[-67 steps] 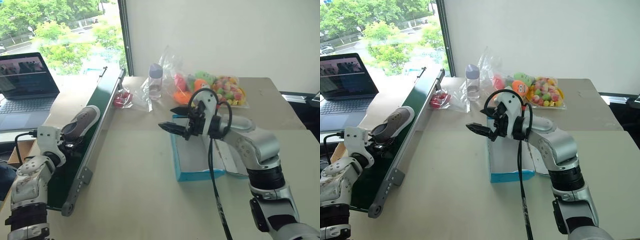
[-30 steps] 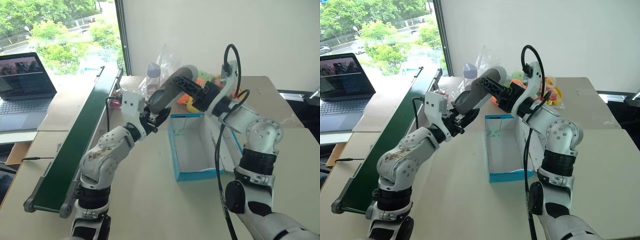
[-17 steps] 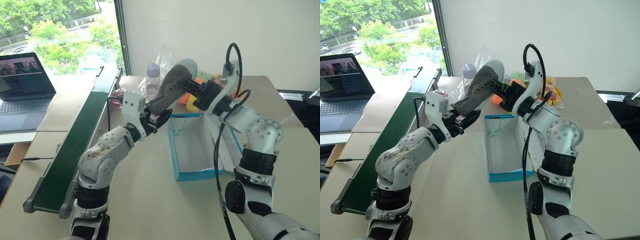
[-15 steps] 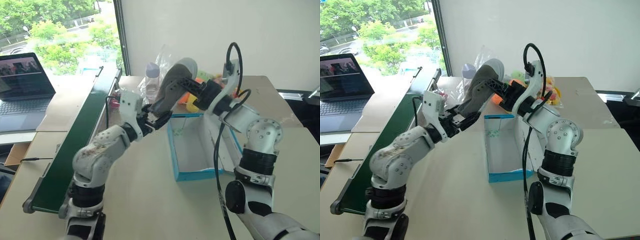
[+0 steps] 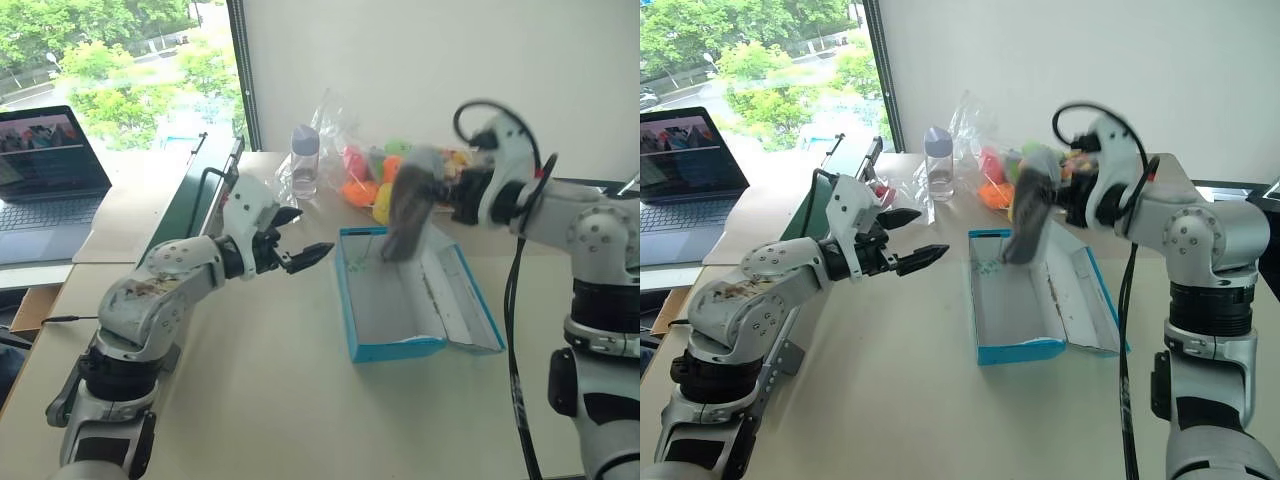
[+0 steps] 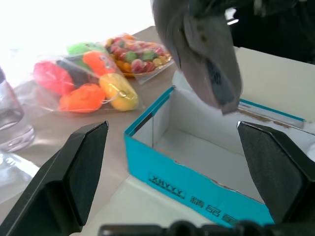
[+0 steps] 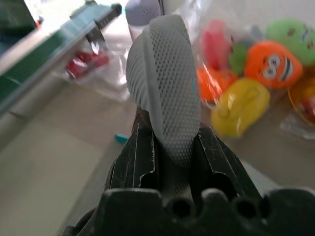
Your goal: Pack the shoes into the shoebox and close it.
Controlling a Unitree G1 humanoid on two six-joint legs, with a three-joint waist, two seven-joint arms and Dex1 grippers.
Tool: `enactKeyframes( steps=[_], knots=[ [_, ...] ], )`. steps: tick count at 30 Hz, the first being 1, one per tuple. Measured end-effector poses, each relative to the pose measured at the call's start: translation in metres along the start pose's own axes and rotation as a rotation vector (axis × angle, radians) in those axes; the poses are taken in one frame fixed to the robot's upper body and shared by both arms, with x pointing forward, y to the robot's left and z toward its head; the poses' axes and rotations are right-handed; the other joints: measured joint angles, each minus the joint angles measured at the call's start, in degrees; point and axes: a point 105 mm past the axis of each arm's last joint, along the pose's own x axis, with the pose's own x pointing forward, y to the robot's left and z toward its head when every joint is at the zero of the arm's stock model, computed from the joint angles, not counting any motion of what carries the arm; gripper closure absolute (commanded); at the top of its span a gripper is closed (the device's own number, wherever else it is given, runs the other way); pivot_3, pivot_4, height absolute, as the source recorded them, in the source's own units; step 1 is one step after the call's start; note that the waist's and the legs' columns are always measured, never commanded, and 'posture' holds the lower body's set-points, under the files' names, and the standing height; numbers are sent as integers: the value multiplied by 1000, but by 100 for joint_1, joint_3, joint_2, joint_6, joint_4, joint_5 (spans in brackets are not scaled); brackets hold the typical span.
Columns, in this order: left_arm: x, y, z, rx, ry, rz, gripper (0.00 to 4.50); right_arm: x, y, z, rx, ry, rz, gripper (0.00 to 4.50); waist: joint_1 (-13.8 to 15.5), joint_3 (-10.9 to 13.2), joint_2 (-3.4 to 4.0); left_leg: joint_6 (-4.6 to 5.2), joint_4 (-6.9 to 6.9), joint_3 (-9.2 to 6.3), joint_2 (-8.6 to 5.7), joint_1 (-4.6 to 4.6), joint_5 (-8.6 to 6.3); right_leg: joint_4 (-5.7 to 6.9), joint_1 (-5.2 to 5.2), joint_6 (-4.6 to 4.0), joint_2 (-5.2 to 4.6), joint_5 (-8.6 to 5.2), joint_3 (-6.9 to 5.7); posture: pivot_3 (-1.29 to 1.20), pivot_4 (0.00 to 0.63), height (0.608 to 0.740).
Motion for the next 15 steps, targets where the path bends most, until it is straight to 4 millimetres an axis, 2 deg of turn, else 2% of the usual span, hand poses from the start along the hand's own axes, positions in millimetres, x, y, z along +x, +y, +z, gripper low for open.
enactKeyframes(
  steps=[3,8,12,15],
  knots=[
    [3,-1,-1,-3,-12,-5,0,5,3,-27,27,106,18,4061,-13,0,0,0,0,4,3,2,0,3,-3,1,6,0,9,0,150,740],
    [9,-5,-6,-44,-29,-5,0,9,14,-54,25,214,36,4061,0,0,0,1,1,1,5,0,0,2,-2,6,13,-1,12,0,150,740],
    [9,-6,-19,-84,-14,19,0,7,11,-67,3,286,5,4061,7,0,0,3,4,2,4,-3,-2,1,-2,7,11,-1,13,0,150,740],
    [11,-7,-20,-95,-26,37,0,8,12,-75,-51,347,-24,4061,9,0,0,3,4,1,4,0,-2,2,-1,7,12,-1,13,0,150,740]
  ],
)
